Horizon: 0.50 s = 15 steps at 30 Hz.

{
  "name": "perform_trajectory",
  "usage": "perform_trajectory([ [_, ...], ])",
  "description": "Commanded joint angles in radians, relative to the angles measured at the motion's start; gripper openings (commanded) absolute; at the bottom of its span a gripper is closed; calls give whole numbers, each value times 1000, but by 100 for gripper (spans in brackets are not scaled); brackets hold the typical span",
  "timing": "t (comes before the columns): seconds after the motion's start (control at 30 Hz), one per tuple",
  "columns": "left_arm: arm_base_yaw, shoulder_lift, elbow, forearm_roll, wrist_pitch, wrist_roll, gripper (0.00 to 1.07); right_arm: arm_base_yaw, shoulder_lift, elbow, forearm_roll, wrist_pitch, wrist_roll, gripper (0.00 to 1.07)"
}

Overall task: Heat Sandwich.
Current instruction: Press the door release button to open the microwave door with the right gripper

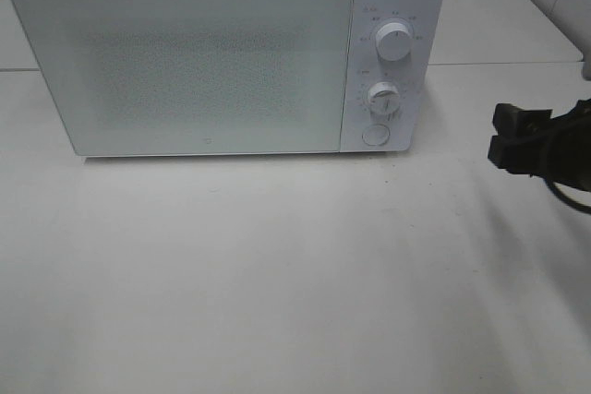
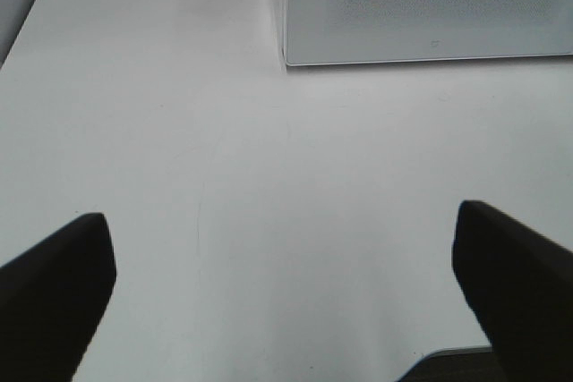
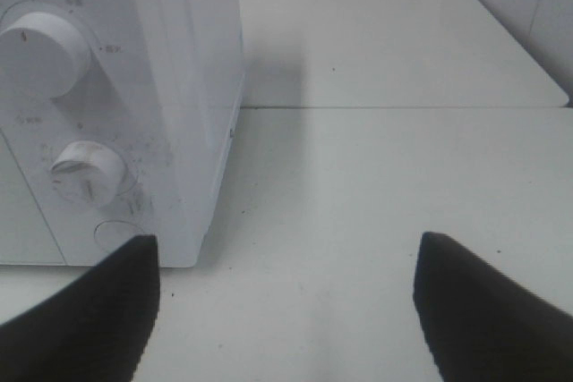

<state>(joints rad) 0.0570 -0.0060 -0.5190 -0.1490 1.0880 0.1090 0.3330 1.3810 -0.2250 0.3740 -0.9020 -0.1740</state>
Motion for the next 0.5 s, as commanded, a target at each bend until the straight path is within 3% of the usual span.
perform_trajectory([
  [0.03,-6,-16,1,3,-14,3,98,95,54,0,99,-98,-17,76],
  [0.23,-6,-16,1,3,-14,3,98,263,165,-5,258,-204,-20,76],
  [0.5,-6,-16,1,3,-14,3,98,404,282,-91,388,-208,-29,76],
])
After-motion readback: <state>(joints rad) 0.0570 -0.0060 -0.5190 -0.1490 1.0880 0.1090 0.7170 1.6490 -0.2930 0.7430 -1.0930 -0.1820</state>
